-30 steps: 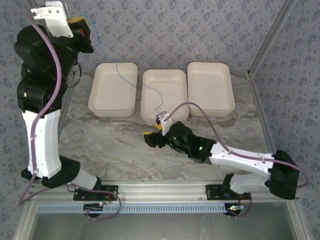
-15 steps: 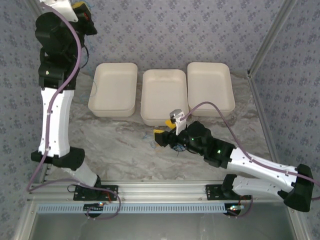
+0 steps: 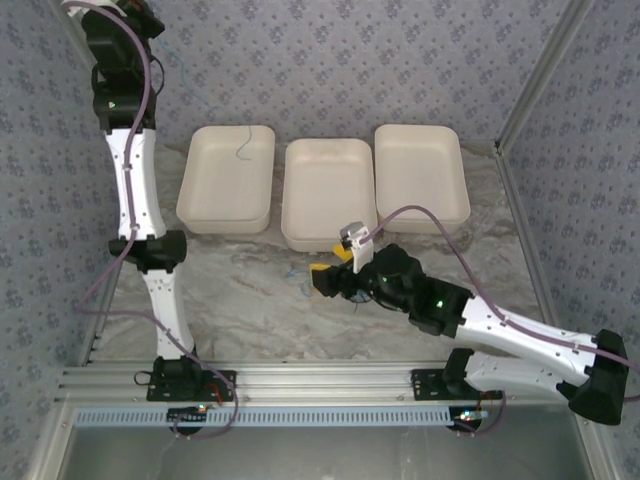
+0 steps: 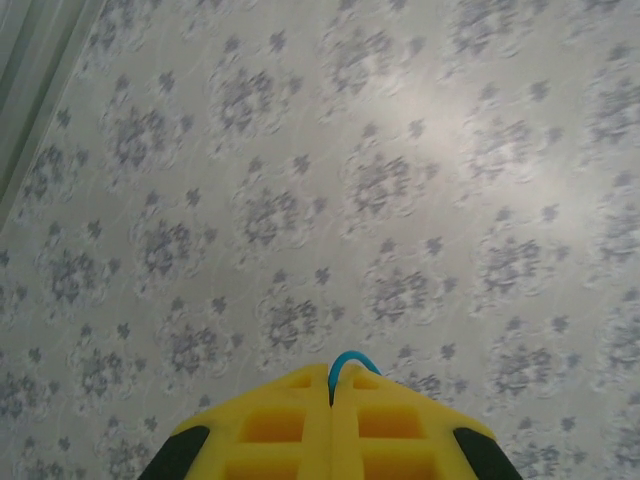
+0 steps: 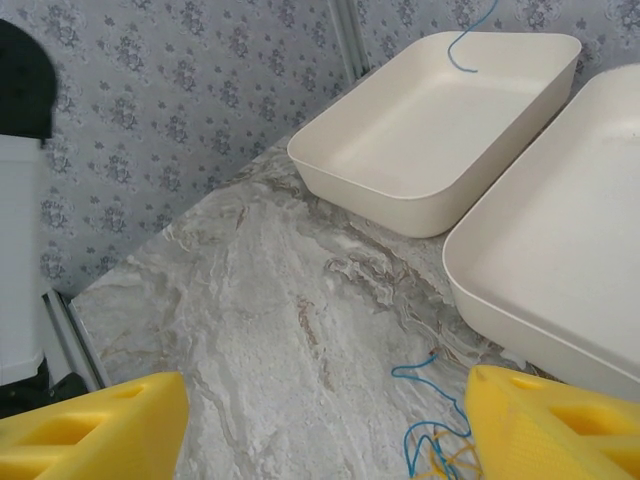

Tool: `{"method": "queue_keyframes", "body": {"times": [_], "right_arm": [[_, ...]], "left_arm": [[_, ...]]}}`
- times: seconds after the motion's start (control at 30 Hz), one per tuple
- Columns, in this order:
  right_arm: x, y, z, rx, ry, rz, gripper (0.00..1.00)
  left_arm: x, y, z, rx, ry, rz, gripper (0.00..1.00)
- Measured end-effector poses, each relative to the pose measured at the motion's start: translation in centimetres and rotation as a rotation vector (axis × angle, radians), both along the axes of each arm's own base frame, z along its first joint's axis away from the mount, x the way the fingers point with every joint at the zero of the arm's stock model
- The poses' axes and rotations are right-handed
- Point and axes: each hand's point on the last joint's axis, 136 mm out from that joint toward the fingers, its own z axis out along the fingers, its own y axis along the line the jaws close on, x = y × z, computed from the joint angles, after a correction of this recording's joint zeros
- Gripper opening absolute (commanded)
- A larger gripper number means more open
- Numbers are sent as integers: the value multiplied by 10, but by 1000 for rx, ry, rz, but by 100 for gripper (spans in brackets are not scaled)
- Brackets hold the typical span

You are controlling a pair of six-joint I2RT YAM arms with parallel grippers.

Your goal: Untangle the cables

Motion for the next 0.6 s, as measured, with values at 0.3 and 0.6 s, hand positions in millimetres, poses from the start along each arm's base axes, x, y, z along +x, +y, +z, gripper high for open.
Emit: {"method": "queue_keyframes", "body": {"times": [0.3,0.6], "right_arm": [[-10,-20,3,15,-1,-11,76],[-5,-34,-2,13,9,-53,76]], "left_arm": [[58,20,-93,-160,174,-29,0],[90,-28,-208,-206,492,-222,0]]}}
